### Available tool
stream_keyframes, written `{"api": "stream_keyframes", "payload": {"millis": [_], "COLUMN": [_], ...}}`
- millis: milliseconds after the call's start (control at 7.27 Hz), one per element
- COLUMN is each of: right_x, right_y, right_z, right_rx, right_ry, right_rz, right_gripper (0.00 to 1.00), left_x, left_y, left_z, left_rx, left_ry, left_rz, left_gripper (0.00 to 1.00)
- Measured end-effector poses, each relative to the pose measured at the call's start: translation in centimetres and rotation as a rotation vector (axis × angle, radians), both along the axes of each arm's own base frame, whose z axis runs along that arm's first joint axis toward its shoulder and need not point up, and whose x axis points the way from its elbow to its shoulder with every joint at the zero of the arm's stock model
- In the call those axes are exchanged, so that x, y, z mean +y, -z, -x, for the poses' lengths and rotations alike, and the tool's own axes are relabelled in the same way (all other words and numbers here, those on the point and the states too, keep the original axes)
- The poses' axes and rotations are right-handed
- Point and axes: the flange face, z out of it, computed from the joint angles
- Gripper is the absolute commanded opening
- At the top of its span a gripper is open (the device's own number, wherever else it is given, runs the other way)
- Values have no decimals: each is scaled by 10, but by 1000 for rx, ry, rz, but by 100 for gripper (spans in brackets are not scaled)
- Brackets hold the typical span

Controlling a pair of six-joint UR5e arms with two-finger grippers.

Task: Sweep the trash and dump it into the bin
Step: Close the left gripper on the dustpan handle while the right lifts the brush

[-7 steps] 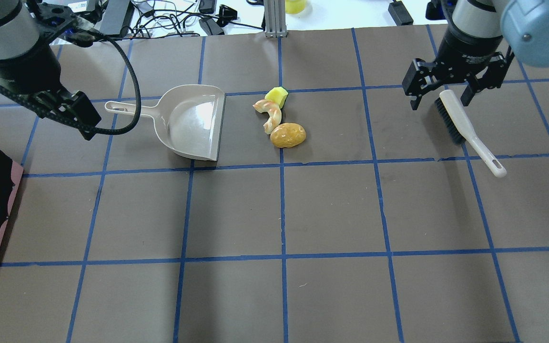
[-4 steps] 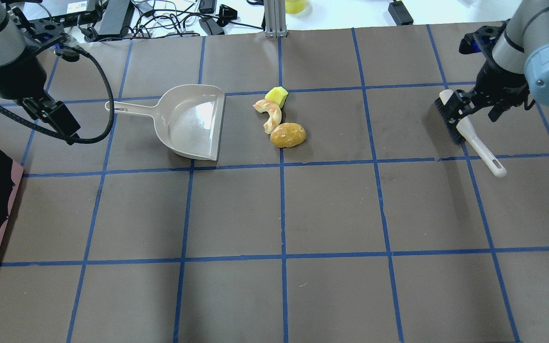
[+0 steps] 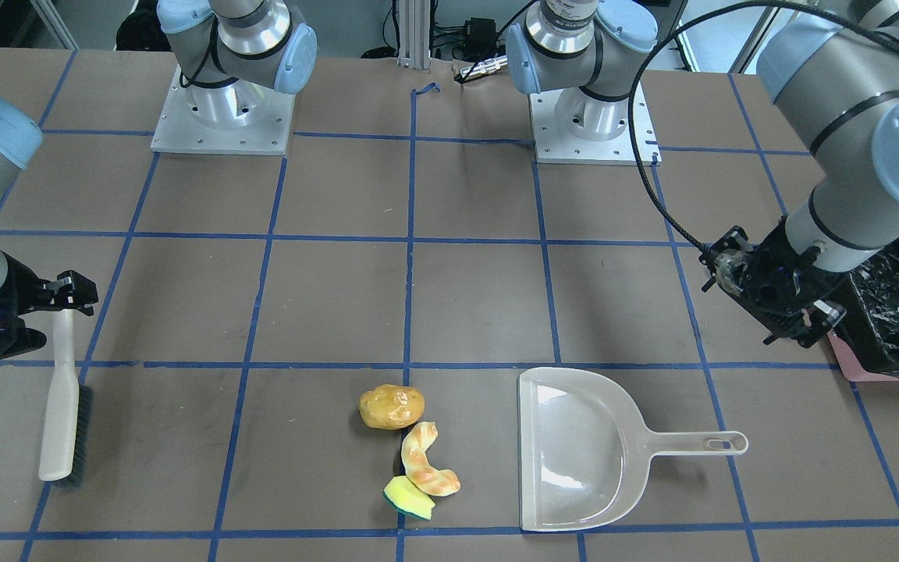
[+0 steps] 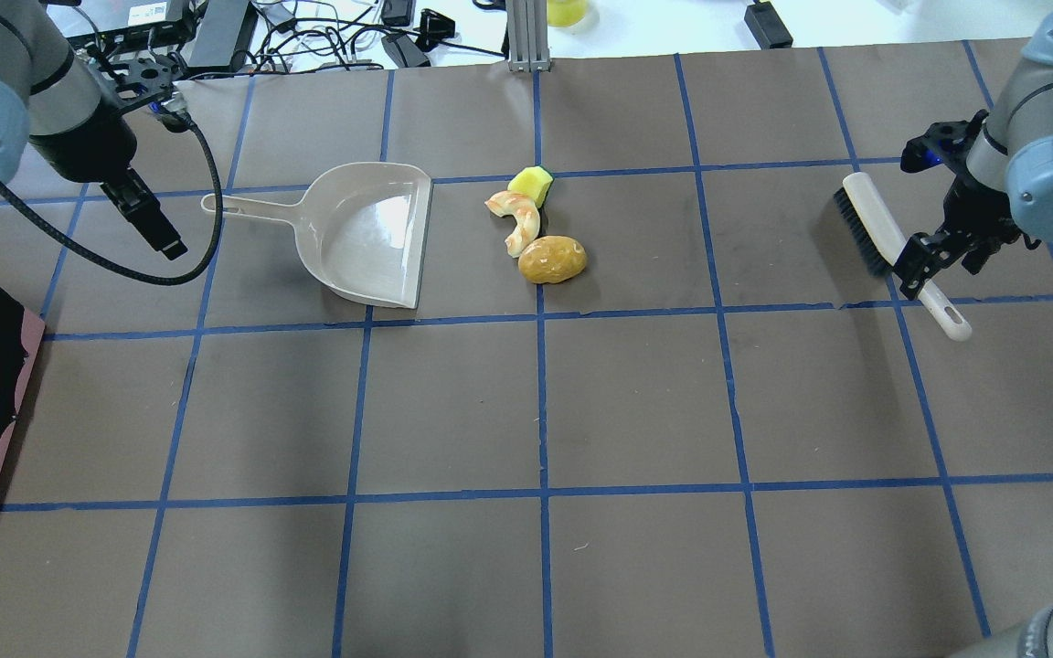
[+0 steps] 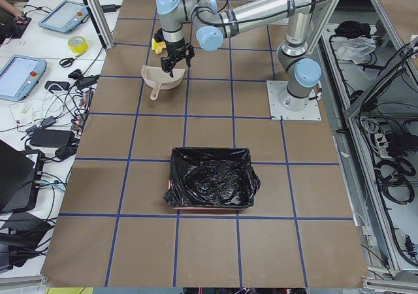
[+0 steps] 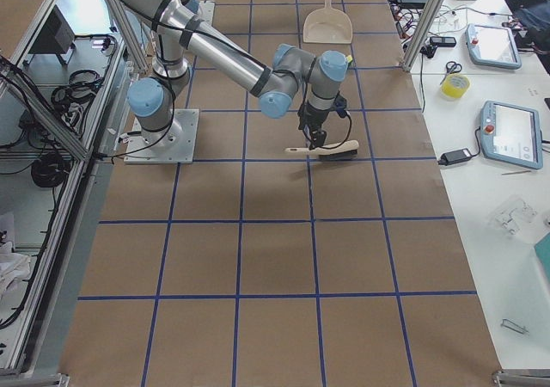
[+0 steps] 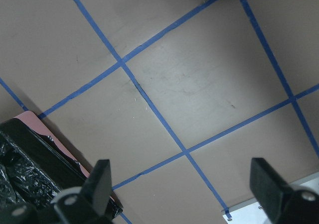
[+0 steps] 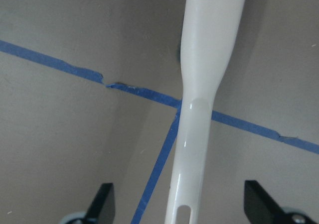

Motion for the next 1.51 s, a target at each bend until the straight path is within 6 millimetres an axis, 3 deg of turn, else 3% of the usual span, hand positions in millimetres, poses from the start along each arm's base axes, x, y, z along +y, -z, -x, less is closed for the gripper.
{"api": "stream_keyframes", "payload": {"millis": [275, 688, 825, 1100, 1512], "right_x": [12, 17, 17, 17, 17], "right_y": [20, 25, 25, 26, 24], "right_z": [0, 1, 1, 2, 9], "right_rx": [27, 38, 38, 38, 40], "right_ry": [-2, -2, -1, 4, 21], "right_rz": [-13, -23, -26, -26, -20], "right_gripper": [82, 78, 69, 62, 39], "left_x": [-34, -73, -83, -98, -106], "left_y": [42, 81, 87, 98, 127], "left_z": [-6, -12, -3, 14, 14], "left_rx": [23, -4, -11, -16, 5], "left_ry": [210, 563, 618, 676, 684], "left_rz": [39, 103, 105, 97, 61], "left_gripper": [100, 99, 99, 99, 98]}}
